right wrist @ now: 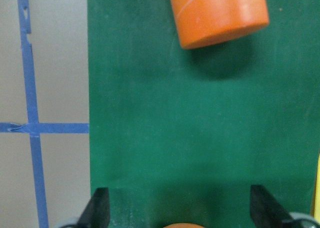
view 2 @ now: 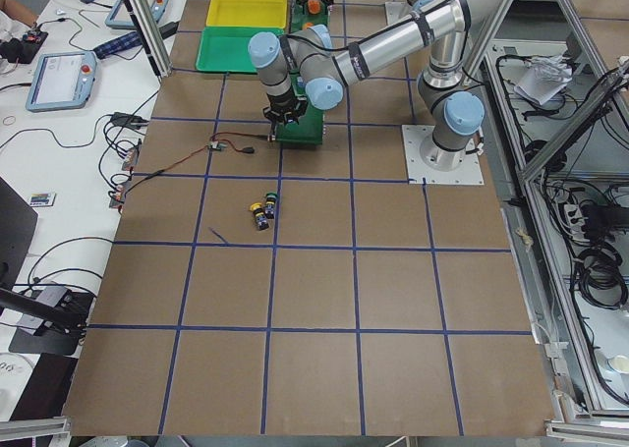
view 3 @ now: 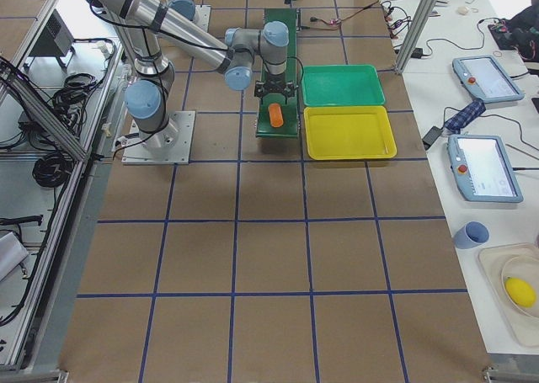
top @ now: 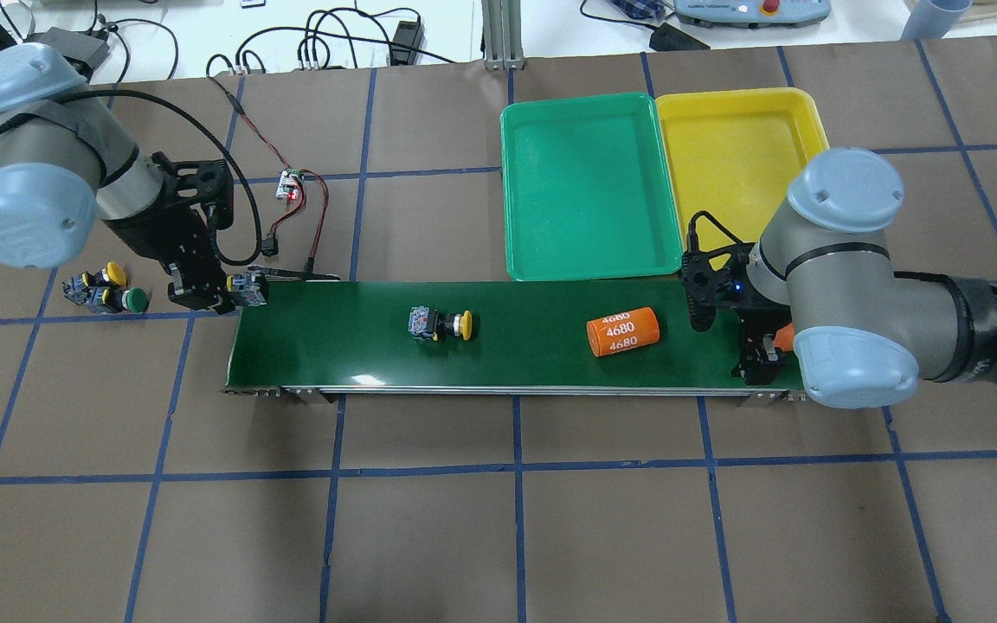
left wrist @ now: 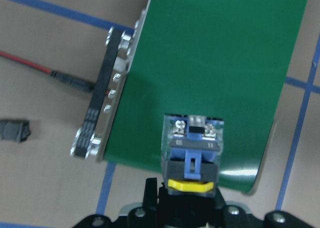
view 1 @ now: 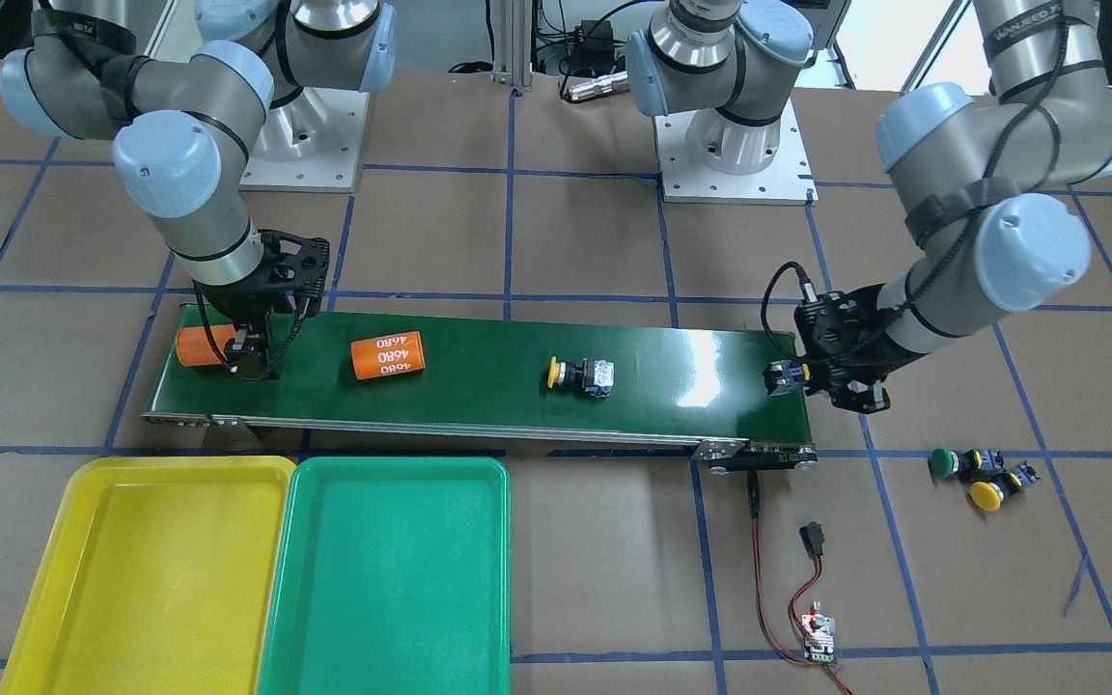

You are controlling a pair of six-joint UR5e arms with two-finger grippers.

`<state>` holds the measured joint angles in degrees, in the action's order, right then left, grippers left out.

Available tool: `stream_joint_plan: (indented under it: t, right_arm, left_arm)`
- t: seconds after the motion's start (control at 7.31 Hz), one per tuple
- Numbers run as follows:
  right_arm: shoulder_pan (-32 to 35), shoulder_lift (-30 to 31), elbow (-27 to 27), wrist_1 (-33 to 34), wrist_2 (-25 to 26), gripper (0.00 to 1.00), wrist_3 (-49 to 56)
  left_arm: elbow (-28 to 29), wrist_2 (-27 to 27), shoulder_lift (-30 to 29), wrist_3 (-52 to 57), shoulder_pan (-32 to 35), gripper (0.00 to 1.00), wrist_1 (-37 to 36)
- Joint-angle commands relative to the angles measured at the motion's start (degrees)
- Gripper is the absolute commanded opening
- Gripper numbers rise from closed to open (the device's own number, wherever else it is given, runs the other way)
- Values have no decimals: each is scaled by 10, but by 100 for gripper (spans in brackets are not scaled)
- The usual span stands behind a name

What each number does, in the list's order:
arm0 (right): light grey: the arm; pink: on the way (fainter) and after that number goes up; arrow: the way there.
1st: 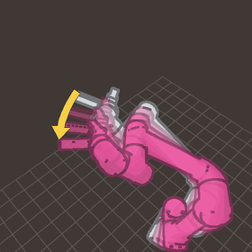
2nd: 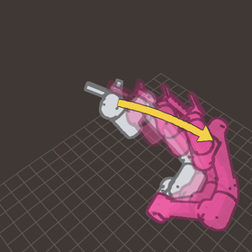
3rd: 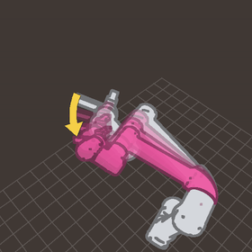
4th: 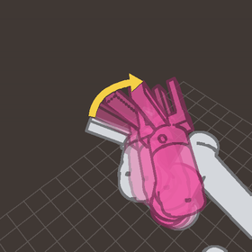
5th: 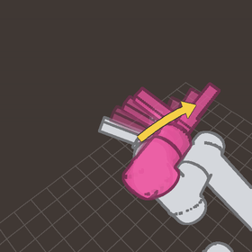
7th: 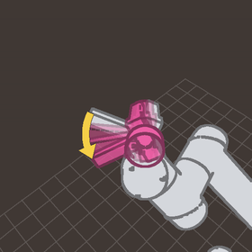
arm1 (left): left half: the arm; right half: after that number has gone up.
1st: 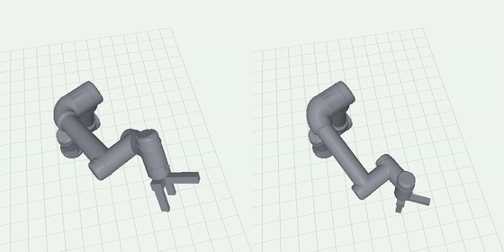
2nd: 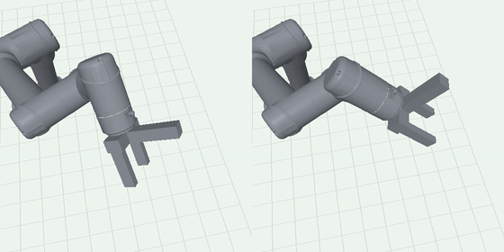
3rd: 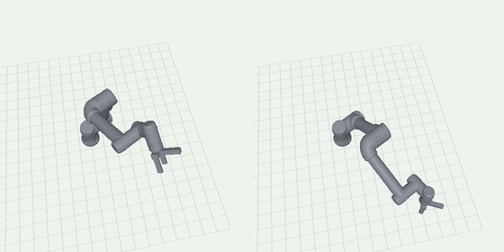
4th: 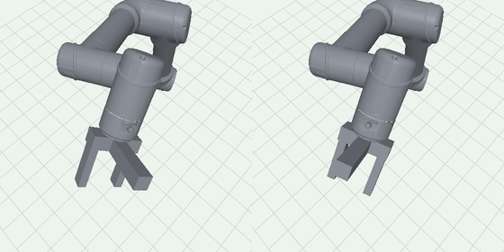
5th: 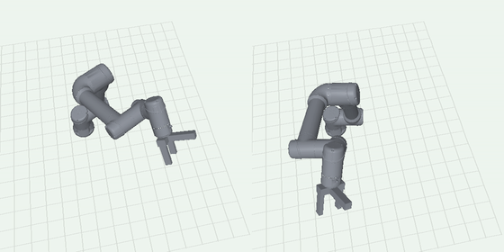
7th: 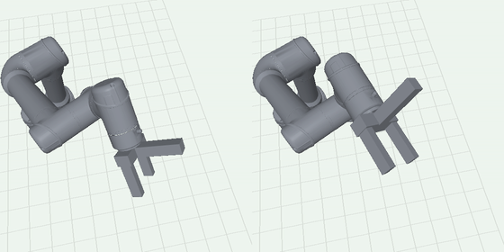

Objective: Sort buttons by color to trays
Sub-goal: 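Place the button on the belt and open the left gripper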

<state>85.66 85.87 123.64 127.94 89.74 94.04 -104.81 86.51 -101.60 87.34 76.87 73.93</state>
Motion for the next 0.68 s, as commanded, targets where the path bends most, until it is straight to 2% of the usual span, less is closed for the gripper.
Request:
stream_joint_plan:
  t: [0.0, 0.14, 0.27, 0.41, 0.55]
  right_arm:
    - [0, 0, 0, -1, 0, 100, 0]
    - [0, 0, -1, -1, 0, 100, 0]
    - [0, 0, -1, 0, 0, 100, 0]
    - [0, 0, 0, -1, 0, 100, 0]
    - [0, 0, -1, 0, 0, 100, 0]
  left_arm:
    - [-44, 1, 2, -49, 39, 0, -53]
    - [-64, 1, -2, -48, 39, 0, -71]
    - [-81, 0, -2, -44, 39, 33, -115]
    - [-87, 0, -8, -43, 39, 84, -135]
    - [-78, 3, -4, -48, 39, 91, -137]
